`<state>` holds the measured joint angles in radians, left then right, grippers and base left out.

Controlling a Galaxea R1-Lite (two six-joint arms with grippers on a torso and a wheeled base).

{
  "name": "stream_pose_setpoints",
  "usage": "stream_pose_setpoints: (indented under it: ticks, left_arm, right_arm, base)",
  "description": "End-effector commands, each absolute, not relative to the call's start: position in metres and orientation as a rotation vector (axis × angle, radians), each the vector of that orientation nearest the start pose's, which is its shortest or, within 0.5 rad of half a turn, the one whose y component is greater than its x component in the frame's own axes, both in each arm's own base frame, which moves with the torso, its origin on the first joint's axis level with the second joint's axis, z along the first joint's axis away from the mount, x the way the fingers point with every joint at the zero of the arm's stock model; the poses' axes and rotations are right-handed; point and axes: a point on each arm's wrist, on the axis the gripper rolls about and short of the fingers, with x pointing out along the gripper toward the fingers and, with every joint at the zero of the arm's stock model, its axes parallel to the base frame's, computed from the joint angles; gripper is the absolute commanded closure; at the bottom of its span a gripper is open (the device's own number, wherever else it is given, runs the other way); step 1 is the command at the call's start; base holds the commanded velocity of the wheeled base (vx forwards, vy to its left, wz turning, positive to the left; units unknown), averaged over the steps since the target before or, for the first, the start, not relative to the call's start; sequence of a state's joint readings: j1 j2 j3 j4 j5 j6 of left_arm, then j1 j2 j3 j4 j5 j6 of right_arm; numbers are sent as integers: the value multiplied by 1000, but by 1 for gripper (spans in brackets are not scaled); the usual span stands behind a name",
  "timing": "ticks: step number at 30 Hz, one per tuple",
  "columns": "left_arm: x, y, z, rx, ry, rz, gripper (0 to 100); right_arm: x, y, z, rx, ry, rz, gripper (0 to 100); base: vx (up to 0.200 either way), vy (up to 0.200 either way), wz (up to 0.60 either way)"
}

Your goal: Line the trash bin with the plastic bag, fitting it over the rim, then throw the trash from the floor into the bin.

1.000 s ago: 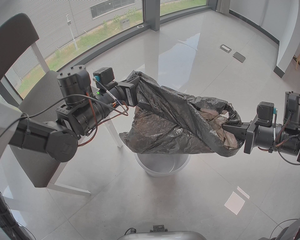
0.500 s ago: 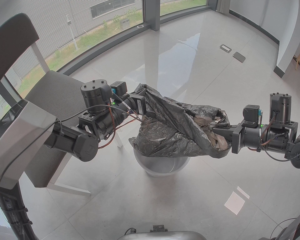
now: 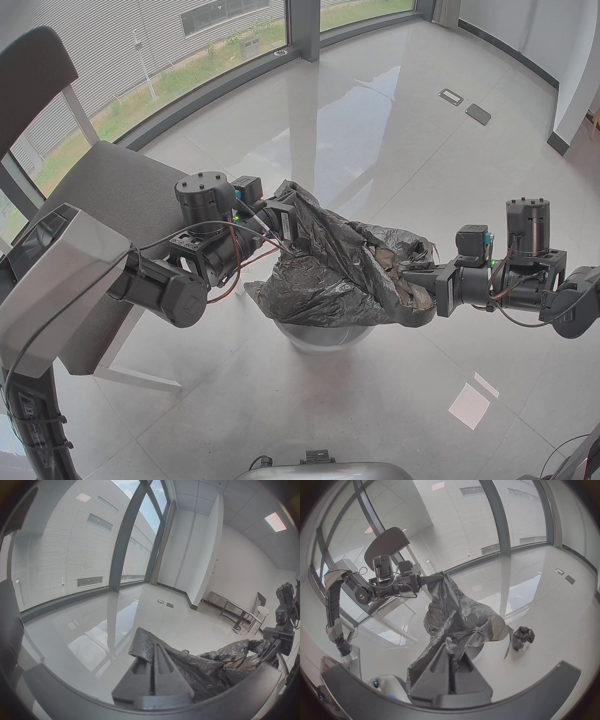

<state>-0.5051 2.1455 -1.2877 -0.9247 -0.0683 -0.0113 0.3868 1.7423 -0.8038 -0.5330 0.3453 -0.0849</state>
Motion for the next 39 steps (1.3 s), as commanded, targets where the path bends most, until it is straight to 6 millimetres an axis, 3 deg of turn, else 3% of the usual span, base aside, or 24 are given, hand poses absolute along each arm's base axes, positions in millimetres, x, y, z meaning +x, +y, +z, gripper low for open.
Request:
stream_pose_setpoints:
  ticks: [1,12,22,31,35,39]
  left_arm:
    - [386,-225,170,-26,-56,-594,100]
    - [408,-263,177,-77,-93,-640,100]
    - [414,-271,158,-160,-41,-651,100]
    - [417,-263,154,-252,-8,-634,100]
    - [423,-245,146,-258,-20,-599,100]
    - [428,-221,135,-245,-23,-549,100]
  right_arm:
    - [286,120,150,-93,412,726,100]
    - [280,91,164,-90,367,646,100]
    - [269,85,169,-114,348,643,100]
    - [261,101,171,-132,330,709,100]
    - [263,105,170,-138,334,721,100]
    - [276,107,155,-145,372,719,100]
  base:
    - [0,0,0]
    - [0,0,0]
    - [0,0,0]
    - [0,0,0]
    - [0,0,0]
    - [0,0,0]
